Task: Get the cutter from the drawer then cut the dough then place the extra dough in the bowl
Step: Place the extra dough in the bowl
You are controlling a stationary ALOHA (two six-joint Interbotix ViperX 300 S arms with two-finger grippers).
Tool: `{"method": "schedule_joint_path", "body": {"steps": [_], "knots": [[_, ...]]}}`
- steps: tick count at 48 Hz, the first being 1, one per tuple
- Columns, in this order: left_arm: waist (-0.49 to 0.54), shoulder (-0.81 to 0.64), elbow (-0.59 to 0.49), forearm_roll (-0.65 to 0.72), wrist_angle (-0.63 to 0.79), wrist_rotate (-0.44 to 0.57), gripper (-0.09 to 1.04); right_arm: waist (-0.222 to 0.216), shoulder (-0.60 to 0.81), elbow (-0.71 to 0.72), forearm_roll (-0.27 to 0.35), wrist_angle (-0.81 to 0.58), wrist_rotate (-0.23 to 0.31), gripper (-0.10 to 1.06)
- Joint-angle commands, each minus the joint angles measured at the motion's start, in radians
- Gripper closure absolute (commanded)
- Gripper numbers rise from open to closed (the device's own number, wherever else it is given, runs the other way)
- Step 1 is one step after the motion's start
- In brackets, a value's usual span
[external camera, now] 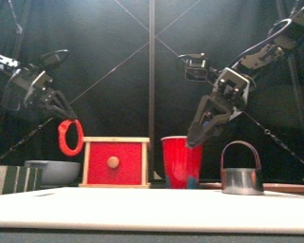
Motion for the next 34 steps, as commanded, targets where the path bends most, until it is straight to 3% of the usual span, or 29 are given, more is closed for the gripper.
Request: {"method": "schedule_joint_path", "body": {"steps": [1,14,28,34], "knots": [[0.005,0.005,0.009,-0.009,-0.002,-0.002,0.21,-0.005,-0.003,-0.021,0.0,-0.009,0.002,0.17],[0.023,0.006,0.021,-0.256,-0.025,-0.012,0.02,-0.005,0.028,-0.035,0.0,-0.006,0.008,0.17],[0.021,0.005,0.021,-0.474,-0.026,-0.049,0.01,-0.005,0.038,-0.044,0.0,-0.003,0.008,0.17],[0.02,0.005,0.025,-0.492,-0.023,-0.061,0.02,-0.005,0.038,-0.044,0.0,-0.003,0.006,0.17]]}}
